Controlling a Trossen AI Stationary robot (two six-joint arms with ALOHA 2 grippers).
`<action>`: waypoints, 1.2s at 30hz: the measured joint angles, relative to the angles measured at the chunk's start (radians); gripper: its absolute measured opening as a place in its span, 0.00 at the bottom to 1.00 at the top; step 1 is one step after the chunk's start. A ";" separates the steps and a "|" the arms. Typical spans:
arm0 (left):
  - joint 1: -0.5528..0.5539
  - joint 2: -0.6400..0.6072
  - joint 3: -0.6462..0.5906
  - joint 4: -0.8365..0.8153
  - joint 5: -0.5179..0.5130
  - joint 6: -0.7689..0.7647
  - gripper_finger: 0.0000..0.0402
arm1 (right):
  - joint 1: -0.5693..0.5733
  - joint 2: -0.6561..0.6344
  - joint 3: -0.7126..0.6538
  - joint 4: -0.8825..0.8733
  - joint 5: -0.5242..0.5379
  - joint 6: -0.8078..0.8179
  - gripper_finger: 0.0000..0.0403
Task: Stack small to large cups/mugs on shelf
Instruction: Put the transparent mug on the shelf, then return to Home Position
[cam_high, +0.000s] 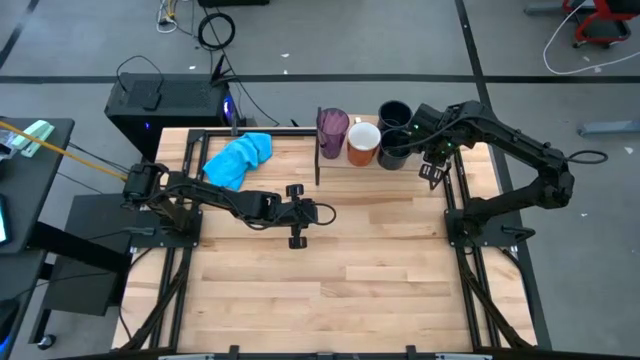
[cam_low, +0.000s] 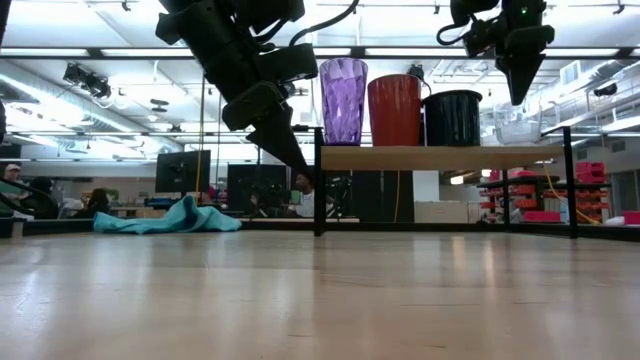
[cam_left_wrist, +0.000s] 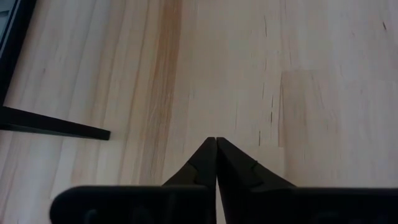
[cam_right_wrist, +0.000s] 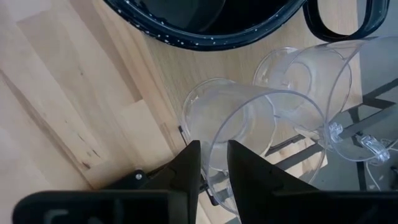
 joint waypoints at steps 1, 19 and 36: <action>0.000 0.000 0.000 0.000 0.000 0.000 0.03 | 0.000 0.000 0.000 0.000 0.000 0.000 0.22; 0.000 0.000 0.000 0.000 0.000 0.000 0.03 | 0.000 -0.055 0.001 0.000 -0.005 0.004 0.30; -0.005 -0.010 0.002 -0.002 0.000 0.026 0.03 | 0.032 -0.186 0.001 0.189 -0.132 -0.016 0.36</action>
